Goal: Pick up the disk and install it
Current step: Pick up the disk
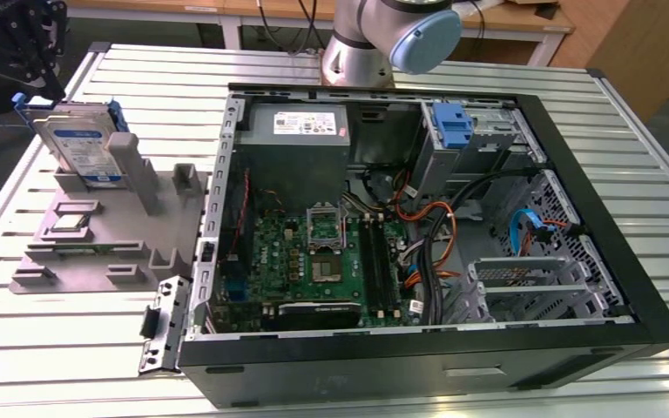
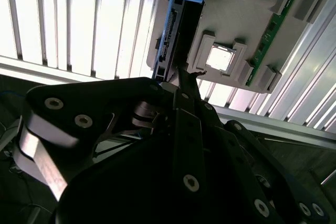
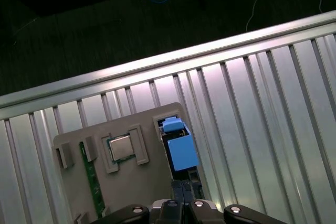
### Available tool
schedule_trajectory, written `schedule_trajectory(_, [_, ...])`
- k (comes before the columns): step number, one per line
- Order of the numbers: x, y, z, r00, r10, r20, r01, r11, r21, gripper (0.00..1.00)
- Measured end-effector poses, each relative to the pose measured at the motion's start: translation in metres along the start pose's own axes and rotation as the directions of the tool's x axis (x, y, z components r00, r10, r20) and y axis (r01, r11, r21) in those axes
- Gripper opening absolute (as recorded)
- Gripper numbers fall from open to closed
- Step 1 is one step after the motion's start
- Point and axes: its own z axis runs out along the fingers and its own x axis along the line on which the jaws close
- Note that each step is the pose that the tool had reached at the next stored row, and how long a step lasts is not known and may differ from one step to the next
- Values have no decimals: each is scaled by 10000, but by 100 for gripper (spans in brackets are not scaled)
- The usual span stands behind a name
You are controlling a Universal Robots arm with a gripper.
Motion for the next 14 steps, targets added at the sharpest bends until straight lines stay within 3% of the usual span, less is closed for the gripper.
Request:
schedule_trajectory(3, [0,0,8,9999,-113,-4,113,9999,-3,10])
schedule_trajectory(8, [-1,-3,15,9976,-687,-22,686,9976,-17,10])
schedule_trajectory(14, [-18,-63,26,9945,-1047,-32,1047,9945,-29,10])
